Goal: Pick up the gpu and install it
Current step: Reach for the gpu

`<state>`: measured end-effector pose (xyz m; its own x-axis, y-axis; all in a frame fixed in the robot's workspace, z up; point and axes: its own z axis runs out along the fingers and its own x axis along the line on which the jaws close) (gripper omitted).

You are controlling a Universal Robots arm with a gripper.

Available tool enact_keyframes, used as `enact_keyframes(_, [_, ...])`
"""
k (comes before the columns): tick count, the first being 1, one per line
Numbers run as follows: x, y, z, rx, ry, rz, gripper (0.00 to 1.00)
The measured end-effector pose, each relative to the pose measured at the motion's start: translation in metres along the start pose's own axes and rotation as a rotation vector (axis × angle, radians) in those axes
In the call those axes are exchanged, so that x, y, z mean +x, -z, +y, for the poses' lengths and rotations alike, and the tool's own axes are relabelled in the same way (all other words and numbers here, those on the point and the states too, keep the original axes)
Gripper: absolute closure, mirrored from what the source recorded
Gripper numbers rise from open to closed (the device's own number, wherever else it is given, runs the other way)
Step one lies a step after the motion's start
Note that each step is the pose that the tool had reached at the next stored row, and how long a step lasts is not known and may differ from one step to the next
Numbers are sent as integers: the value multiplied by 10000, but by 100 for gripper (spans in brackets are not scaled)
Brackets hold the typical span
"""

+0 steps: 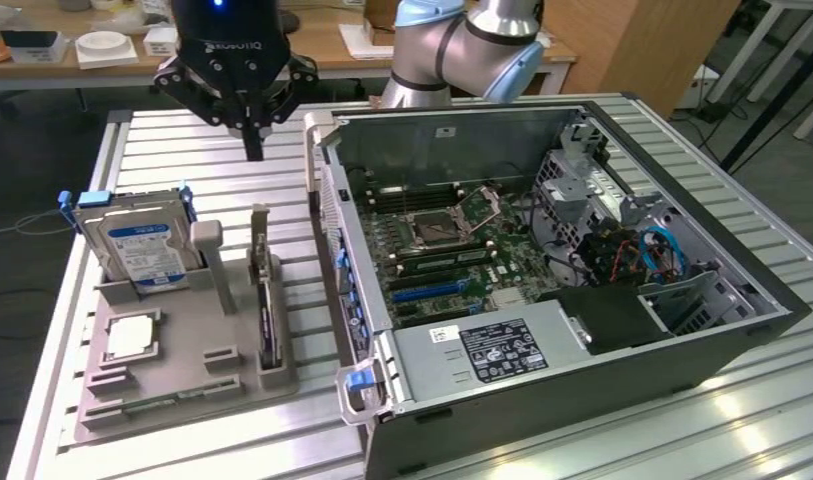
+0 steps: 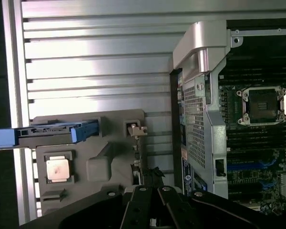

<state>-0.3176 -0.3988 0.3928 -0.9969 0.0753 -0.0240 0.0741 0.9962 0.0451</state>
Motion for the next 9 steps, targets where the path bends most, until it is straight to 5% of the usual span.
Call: enact_keyframes(9, [89, 2, -7, -1, 0, -1, 89])
